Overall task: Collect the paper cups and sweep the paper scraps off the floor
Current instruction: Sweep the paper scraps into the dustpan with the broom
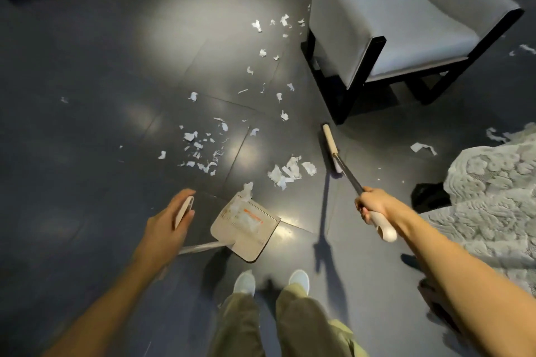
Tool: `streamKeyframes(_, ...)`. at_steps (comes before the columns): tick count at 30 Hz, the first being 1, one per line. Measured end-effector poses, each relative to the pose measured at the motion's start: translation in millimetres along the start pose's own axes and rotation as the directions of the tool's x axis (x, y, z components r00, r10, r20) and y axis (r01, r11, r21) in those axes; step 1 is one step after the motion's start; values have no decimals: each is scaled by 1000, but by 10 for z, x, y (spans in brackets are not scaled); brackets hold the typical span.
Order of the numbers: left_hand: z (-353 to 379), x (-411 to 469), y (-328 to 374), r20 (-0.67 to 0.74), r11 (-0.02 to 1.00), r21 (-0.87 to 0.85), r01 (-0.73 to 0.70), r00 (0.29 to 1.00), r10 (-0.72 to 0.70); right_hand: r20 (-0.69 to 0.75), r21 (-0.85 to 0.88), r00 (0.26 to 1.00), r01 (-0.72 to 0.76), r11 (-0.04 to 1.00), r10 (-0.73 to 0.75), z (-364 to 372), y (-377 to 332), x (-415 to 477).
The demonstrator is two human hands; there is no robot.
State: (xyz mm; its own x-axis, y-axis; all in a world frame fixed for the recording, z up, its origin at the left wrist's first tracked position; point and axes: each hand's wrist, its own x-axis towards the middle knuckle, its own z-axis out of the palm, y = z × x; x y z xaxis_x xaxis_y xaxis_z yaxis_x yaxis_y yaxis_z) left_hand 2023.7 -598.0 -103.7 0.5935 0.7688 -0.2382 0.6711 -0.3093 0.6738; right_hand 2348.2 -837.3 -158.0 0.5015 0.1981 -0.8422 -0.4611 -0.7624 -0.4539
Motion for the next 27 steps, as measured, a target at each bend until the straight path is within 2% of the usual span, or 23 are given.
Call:
streamKeyframes(6,-112,19,-237,-32,997,-11,78,996,-78,166,-2,980,-110,994,109,247,-108,379)
streamKeyframes(12,-169,253,-362,-17,996,3,91,996,-91,290,-115,933,-188,975,214,668,-43,380)
streamKeyframes(16,-244,494,-406,-30,996,-2,88,996,-88,250,-164,948,-157,974,195,905,-102,312)
streamKeyframes(21,-299,677,-480,-14,995,-7,97,995,-97,163,-348,974,-92,933,157,1245,-145,262)
streamKeyframes(27,-301,743,-550,-13,996,-22,90,996,-90,39,-644,996,-35,764,79,1505,-260,391)
